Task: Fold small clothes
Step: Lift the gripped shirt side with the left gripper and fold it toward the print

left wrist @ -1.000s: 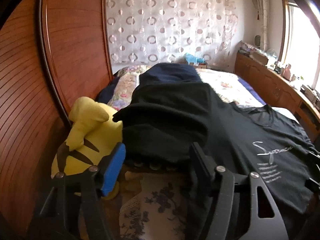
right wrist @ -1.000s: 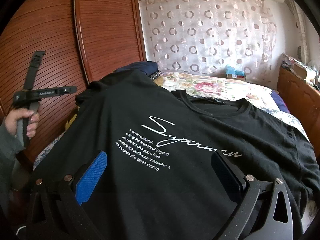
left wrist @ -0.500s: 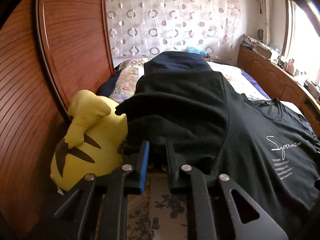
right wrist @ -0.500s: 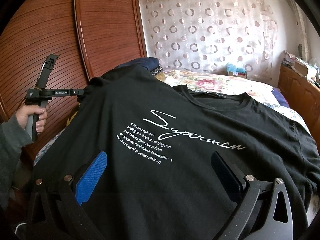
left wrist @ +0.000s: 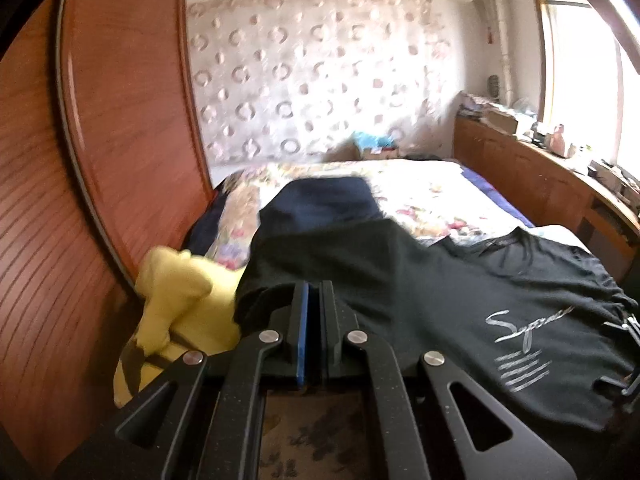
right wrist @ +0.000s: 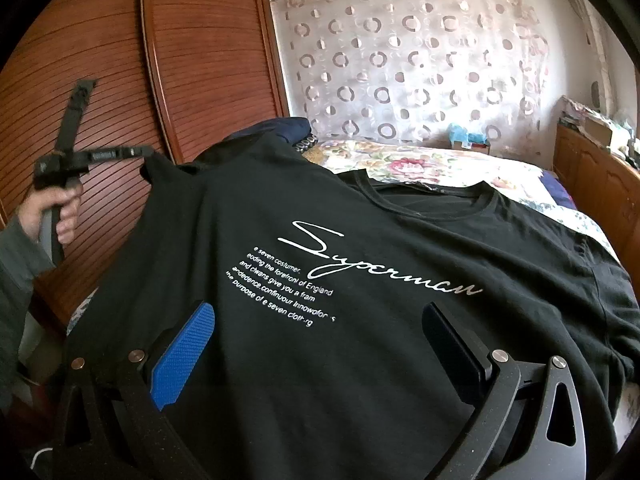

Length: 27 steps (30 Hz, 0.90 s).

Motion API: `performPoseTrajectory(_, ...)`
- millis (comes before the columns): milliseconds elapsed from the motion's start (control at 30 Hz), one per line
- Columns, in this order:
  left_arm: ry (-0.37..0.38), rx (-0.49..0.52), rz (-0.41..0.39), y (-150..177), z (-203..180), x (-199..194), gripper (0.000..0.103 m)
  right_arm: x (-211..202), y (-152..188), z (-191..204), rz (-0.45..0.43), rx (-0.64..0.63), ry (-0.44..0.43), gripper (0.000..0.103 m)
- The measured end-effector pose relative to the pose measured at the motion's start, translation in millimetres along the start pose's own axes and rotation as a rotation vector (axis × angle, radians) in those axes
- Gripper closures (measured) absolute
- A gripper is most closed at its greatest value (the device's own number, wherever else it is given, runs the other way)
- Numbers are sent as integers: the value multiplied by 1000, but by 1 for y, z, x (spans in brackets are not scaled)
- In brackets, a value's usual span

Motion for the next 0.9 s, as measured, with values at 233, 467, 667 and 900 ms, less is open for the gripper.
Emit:
performPoseTrajectory(233,135,47,-8,-17,-51,-6,98,-3,0,-8,-8,15,8,0)
performPoseTrajectory(467,253,114,34,1,-103,-13,98,-9,0,-18,-22,44,34,0)
performPoseTrajectory(667,242,99,-3,0,-97,-41,80,-5,1,-18,-13,55,45,0)
performPoseTrajectory(900,144,56,-88,-7,-52,-72,32,-2,-11,-15,-9,25,22,0)
Point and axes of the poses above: each gripper's, at about its wrist camera, not at the fingertips, and x roughly the way its jaws point, z to its left, y to its underside, the point moved 4 cm from there along x, roughly the way its jaws point, and after that the axes turned 5 degrees about -x, right-handed, at the moved point
